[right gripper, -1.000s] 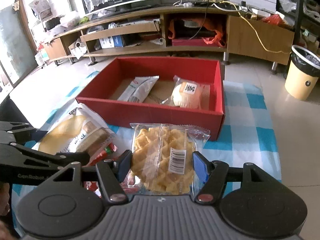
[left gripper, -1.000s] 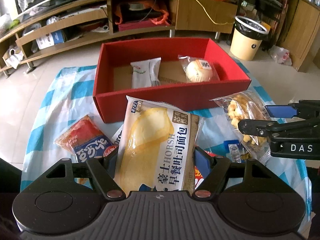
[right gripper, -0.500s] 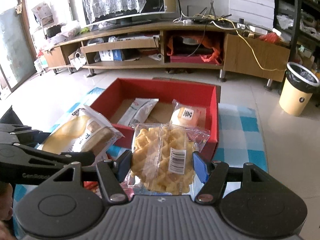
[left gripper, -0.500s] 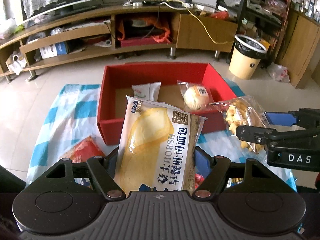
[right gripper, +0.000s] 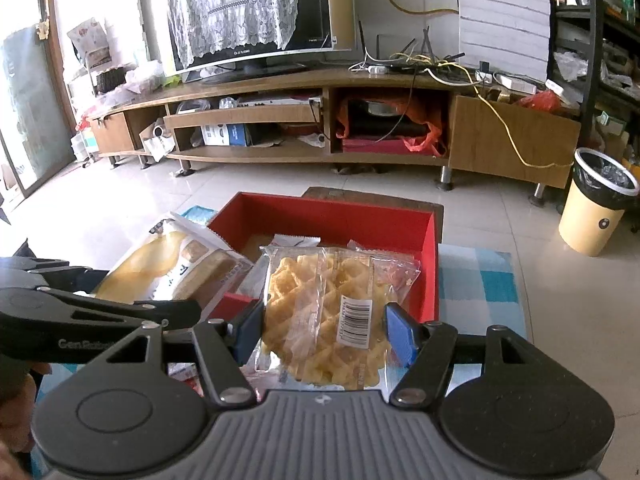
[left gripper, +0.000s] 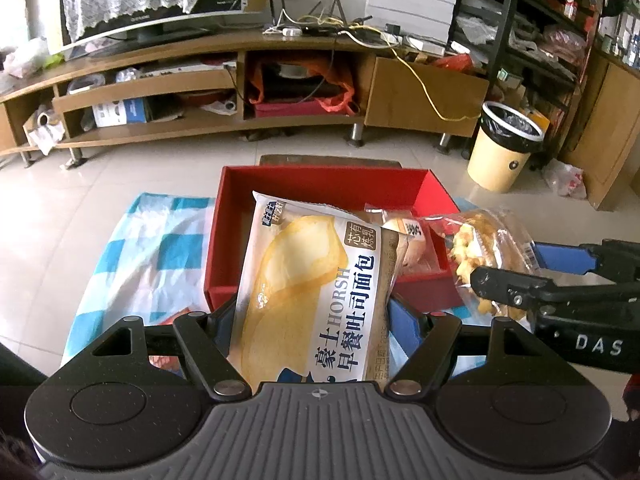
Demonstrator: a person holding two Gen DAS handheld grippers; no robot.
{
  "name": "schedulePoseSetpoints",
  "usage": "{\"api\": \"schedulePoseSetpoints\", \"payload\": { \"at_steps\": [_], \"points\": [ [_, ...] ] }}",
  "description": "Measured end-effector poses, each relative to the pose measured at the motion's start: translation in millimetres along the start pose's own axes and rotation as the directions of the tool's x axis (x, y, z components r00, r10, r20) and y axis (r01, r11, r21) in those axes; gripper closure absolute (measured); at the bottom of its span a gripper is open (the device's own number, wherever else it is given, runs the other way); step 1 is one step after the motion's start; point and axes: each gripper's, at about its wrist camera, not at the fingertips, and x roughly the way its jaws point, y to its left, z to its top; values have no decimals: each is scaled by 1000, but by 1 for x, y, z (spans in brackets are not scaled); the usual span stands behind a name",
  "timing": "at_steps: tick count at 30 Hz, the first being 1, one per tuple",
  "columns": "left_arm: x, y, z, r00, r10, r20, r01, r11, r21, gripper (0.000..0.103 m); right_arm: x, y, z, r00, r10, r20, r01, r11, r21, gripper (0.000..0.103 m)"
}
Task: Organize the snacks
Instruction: 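Lower the bread and waffle packets into the red box and open both tools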
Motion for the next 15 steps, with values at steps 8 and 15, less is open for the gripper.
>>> {"api": "schedulePoseSetpoints", "payload": {
  "at_steps": [8,15],
  "points": [
    [4,-3,11,1000,13,21,-13,1000,-5,24,7,-2,7,1000,6,13,-6,1000,2,42],
    [16,-4,21,999,32,25,-32,999,-4,24,19,-5,14,1000,5,14,-5,1000,8,42]
  ]
}}
